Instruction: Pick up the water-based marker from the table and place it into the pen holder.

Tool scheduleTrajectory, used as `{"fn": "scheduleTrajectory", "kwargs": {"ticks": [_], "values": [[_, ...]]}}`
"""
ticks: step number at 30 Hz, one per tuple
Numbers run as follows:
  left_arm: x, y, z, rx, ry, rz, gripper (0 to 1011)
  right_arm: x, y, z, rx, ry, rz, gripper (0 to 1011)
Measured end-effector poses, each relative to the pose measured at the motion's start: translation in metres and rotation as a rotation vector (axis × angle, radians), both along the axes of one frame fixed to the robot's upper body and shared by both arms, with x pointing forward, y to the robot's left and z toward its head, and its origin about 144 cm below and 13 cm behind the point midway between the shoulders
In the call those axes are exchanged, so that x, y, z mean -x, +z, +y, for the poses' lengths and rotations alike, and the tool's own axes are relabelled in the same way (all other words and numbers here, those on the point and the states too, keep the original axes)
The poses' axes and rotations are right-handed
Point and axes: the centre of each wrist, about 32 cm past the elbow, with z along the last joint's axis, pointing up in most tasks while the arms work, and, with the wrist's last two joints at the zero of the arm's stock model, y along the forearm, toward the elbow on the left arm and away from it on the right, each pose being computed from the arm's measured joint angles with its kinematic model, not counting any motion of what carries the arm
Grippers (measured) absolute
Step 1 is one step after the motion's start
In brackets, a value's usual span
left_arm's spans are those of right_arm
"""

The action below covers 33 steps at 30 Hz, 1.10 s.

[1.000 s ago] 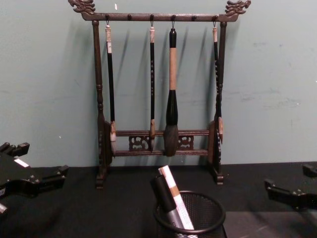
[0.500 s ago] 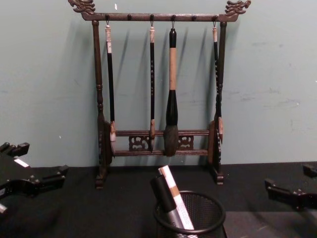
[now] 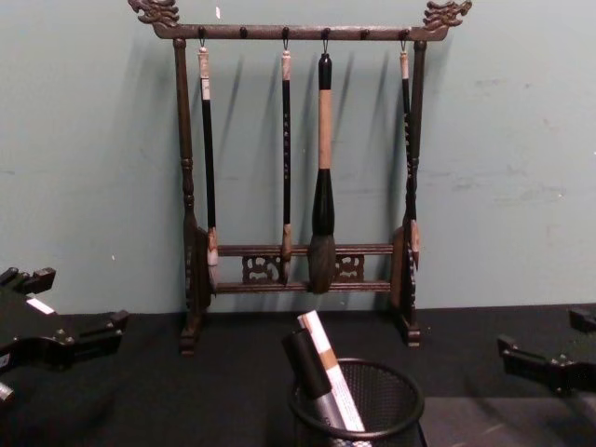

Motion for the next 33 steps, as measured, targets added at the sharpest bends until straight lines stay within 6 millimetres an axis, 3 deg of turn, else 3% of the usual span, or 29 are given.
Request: {"fn": "scheduleTrajectory", "kwargs": {"ticks": [33], "values": [[0.0, 0.0, 0.0, 0.0, 0.0, 0.0, 1001, 0.0, 0.0, 0.0, 0.0, 0.0, 0.0, 1002]]}}
